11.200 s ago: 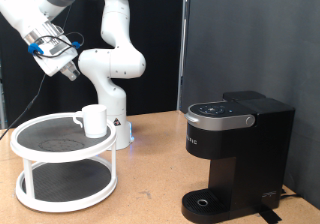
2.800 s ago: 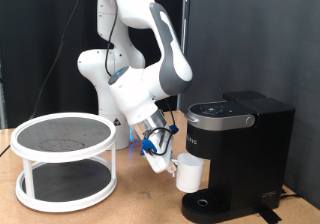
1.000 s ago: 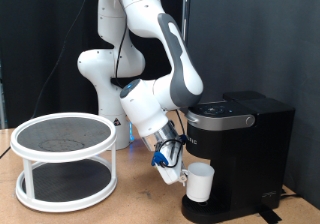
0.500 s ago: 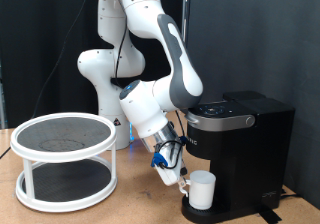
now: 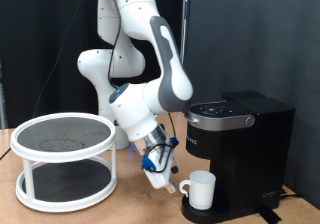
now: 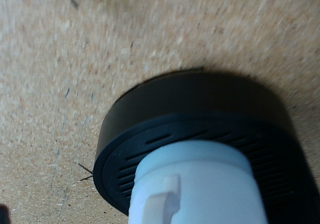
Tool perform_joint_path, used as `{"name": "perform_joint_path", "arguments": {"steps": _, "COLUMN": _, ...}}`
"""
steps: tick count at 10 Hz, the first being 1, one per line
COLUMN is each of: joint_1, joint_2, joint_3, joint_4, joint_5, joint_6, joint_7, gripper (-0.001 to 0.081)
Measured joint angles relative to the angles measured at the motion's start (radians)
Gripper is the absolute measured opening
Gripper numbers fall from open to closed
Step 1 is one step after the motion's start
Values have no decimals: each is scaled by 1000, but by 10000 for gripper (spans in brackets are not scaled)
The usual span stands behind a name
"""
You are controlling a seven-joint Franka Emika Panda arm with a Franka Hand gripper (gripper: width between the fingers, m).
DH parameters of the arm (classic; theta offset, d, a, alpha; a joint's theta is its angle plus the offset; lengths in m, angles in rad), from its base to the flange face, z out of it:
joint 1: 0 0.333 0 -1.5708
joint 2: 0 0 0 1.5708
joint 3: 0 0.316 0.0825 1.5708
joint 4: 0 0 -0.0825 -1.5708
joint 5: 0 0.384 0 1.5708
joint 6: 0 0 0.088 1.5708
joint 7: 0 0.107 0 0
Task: Make a cup of coffee with the keurig machine
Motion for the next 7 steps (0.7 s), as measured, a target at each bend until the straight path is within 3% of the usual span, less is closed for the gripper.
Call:
{"name": "perform_joint_path", "arguments": {"steps": 4, "joint_1": -68, "joint_2": -95, "joint_3": -27, "joint_4": -57, "joint_5": 22, "joint_6": -93, "joint_7": -51, "gripper": 735}}
{"name": "perform_joint_path", "arguments": {"steps": 7, "joint_1": -68, "joint_2": -112, "joint_3": -25, "joint_4": -61, "joint_5": 19, "joint_6": -137, "joint_7": -64, "gripper": 735}}
